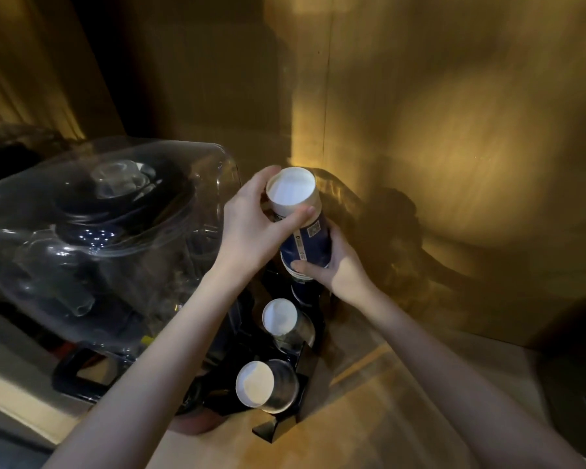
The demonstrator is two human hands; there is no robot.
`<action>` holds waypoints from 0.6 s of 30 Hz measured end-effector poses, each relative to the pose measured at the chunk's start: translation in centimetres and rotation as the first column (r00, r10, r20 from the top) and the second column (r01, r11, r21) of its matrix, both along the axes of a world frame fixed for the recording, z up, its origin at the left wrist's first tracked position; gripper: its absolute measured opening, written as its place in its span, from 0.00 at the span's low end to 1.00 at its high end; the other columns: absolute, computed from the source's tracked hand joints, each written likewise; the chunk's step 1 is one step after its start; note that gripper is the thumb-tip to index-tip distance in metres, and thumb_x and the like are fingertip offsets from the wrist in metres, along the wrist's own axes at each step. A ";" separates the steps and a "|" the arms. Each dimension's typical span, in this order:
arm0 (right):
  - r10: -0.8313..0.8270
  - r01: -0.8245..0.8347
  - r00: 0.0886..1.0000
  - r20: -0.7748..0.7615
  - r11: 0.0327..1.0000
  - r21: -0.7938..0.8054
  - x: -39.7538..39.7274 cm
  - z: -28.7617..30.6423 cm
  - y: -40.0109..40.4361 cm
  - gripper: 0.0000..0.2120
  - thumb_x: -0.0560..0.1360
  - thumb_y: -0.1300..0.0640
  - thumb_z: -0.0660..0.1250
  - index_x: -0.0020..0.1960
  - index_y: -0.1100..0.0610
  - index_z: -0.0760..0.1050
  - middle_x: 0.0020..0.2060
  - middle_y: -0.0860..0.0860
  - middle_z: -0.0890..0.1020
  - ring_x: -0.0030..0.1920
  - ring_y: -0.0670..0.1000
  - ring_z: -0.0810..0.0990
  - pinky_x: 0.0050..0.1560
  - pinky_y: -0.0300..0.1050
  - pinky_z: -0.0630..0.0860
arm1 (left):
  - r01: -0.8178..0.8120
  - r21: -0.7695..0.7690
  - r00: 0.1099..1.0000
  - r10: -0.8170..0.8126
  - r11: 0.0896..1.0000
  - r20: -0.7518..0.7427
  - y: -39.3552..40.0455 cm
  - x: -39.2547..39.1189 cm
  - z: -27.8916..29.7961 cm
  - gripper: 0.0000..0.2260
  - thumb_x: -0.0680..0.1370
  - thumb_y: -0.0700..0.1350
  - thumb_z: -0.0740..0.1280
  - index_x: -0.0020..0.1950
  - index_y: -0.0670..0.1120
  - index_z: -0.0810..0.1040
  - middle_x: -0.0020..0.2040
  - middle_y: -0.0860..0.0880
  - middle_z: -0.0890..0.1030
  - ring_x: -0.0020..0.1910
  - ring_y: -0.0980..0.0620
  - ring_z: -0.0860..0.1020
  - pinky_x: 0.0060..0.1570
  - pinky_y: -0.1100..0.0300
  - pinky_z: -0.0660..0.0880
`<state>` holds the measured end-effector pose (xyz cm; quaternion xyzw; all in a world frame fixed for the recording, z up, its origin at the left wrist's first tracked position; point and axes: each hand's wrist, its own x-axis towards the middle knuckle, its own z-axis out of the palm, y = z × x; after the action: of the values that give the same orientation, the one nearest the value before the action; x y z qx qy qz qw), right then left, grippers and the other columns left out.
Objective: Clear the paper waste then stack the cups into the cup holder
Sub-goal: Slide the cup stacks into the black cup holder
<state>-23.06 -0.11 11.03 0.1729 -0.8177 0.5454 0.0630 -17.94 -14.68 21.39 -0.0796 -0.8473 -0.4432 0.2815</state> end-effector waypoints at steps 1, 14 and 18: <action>0.000 0.000 1.000 0.000 1.000 0.007 -0.2 0.0 0.1 0.41 0.60 0.43 0.75 0.67 0.44 0.59 0.61 0.46 0.72 0.63 0.48 0.72 0.63 0.49 0.72 | 0.003 -0.021 1.000 -0.003 1.000 0.003 0.0 -0.3 -0.1 0.28 0.67 0.52 0.74 0.64 0.47 0.71 0.60 0.49 0.78 0.55 0.58 0.73 0.51 0.75 0.68; -0.082 0.104 0.991 -0.110 0.971 0.213 1.1 -1.3 0.5 0.35 0.67 0.58 0.72 0.70 0.53 0.61 0.65 0.53 0.72 0.66 0.51 0.70 0.62 0.44 0.68 | 0.051 -0.142 0.954 -0.006 0.989 0.301 1.0 -2.7 -8.7 0.28 0.65 0.52 0.75 0.60 0.43 0.70 0.57 0.45 0.75 0.55 0.50 0.73 0.46 0.71 0.61; -0.042 0.122 0.978 -0.203 0.907 0.402 1.7 -1.5 0.4 0.30 0.71 0.57 0.69 0.70 0.55 0.60 0.67 0.53 0.71 0.67 0.53 0.69 0.62 0.46 0.69 | 0.062 -0.195 0.952 0.001 0.979 0.305 1.0 -2.8 -9.9 0.29 0.68 0.53 0.73 0.63 0.42 0.68 0.60 0.44 0.75 0.58 0.48 0.73 0.51 0.64 0.65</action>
<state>-21.32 0.27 9.57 0.1988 -0.9111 0.3384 0.1258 -20.74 -13.64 11.50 -0.0518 -0.9198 -0.3661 0.1314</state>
